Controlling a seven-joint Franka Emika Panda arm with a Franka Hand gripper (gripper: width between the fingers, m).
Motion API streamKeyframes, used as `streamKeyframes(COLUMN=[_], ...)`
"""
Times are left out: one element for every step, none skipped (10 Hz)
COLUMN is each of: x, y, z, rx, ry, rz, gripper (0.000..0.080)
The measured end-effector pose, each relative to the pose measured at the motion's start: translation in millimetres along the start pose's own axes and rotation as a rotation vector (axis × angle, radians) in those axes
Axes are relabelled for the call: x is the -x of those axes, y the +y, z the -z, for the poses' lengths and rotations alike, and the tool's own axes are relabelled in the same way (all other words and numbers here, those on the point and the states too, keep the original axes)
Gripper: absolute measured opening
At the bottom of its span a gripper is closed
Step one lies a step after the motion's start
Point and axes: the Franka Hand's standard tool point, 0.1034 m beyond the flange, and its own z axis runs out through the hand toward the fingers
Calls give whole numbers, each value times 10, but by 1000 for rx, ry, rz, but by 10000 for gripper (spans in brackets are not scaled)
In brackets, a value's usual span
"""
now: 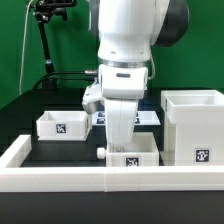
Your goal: Assemble drawer
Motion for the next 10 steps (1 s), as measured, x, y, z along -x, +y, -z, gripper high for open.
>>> streamKeyframes(x=[-24, -38, -41, -36, -29, -28, -28, -27, -26, -26], y=[-10, -15, -26, -29, -29, -29, -29, -30, -30, -30], z=[-21, -34, -60, -68, -69, -69, -69, -70, -70, -70], rx=[-4, -6, -10, -12, -12, -12, -12, -12, -12, -12], ry=[1, 2, 3, 3, 3, 3, 3, 3, 3, 3], rz=[2, 4, 5, 4, 4, 3, 3, 3, 3, 3], gripper=[587, 587, 636, 646, 646, 648, 648, 642, 514, 514])
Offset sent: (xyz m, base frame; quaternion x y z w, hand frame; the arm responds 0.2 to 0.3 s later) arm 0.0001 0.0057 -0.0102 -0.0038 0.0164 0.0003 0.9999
